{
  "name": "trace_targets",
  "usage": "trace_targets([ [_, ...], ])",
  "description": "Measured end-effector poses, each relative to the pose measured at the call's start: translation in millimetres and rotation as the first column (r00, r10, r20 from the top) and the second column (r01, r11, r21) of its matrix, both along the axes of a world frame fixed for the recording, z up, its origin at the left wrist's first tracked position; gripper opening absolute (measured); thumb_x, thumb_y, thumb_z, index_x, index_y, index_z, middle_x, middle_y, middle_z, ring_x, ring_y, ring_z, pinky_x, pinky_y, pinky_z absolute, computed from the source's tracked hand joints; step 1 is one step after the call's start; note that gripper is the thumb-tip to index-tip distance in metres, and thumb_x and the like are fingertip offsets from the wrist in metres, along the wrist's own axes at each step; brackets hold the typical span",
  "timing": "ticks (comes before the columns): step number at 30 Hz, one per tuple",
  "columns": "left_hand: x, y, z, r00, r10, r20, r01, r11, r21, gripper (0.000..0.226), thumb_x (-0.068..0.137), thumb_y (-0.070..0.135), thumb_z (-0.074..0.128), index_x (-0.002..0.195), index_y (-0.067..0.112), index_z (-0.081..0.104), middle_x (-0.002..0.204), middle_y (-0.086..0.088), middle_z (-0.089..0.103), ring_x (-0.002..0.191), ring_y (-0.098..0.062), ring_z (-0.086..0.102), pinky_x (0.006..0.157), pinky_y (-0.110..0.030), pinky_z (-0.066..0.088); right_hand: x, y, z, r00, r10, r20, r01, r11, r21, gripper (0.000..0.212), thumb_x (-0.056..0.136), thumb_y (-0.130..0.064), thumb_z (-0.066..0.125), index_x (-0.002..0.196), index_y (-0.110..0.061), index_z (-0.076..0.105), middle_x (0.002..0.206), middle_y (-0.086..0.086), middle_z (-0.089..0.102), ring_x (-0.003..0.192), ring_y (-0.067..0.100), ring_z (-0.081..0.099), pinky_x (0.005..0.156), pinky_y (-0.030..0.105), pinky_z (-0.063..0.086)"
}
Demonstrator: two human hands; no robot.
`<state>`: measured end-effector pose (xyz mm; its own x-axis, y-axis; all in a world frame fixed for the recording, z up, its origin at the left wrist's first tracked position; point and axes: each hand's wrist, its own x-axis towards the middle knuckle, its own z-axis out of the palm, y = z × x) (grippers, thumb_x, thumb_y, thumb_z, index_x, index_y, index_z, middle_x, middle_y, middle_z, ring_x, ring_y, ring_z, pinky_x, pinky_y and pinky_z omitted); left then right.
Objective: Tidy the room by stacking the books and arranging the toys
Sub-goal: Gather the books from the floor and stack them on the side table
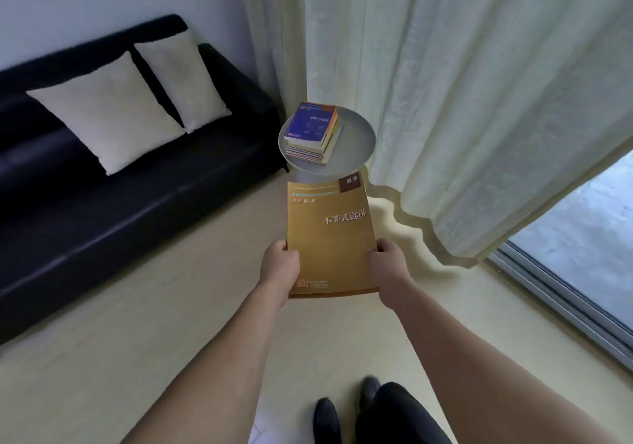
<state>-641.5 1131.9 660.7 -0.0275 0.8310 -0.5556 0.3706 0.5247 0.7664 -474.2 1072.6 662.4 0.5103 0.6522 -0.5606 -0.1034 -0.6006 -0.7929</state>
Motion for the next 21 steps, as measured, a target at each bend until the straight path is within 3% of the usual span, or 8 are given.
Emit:
trace_targets([
  [4,17,59,-5,0.995,0.1,-0.004,-0.1,0.995,0.012,0.027,0.09,0.001,0.037,0.08,0.013,0.059,0.079,-0.005,0.062,0.064,-0.021,0.053,0.053,-0.025,0.039,13,61,-5,0.981,0.071,-0.181,-0.088,0.992,-0.091,0.023,0.1,-0.02,0.037,0.115,-0.024,0.054,0.104,0.005,0.063,0.08,0.023,0.062,0.07,0.038,0.058],
  [7,34,113,-3,0.996,0.082,-0.019,-0.082,0.997,0.015,0.033,0.093,0.002,0.033,0.09,0.012,0.065,0.084,-0.005,0.066,0.073,-0.024,0.059,0.058,-0.027,0.044,26,116,-11,0.952,0.079,-0.296,-0.129,0.98,-0.154,0.022,0.103,-0.023,0.032,0.118,-0.028,0.047,0.098,0.004,0.057,0.074,0.023,0.057,0.058,0.032,0.052],
  [11,36,188,-7,0.997,0.083,-0.005,-0.083,0.996,-0.041,0.037,0.096,0.002,0.035,0.09,0.018,0.068,0.09,-0.005,0.073,0.08,-0.026,0.068,0.073,-0.039,0.058,41,198,-13,0.918,0.131,-0.374,-0.228,0.947,-0.228,0.026,0.099,-0.017,0.026,0.113,-0.026,0.046,0.103,0.008,0.053,0.081,0.026,0.055,0.06,0.033,0.051],
  [16,31,253,-11,0.989,0.138,0.042,-0.135,0.988,-0.081,0.036,0.098,0.001,0.037,0.091,0.014,0.071,0.087,-0.007,0.073,0.072,-0.024,0.069,0.062,-0.032,0.058,41,275,-22,0.902,0.22,-0.372,-0.33,0.906,-0.264,0.03,0.099,-0.013,0.023,0.118,-0.021,0.045,0.101,0.009,0.051,0.077,0.023,0.052,0.057,0.029,0.048],
  [21,15,317,-15,0.986,0.168,0.02,-0.164,0.98,-0.117,0.033,0.095,0.004,0.042,0.1,0.013,0.073,0.096,-0.013,0.076,0.079,-0.027,0.07,0.074,-0.045,0.06,28,345,-26,0.886,0.236,-0.4,-0.356,0.898,-0.257,0.028,0.099,-0.012,0.03,0.117,-0.024,0.047,0.101,0.01,0.055,0.076,0.024,0.053,0.047,0.025,0.046],
])
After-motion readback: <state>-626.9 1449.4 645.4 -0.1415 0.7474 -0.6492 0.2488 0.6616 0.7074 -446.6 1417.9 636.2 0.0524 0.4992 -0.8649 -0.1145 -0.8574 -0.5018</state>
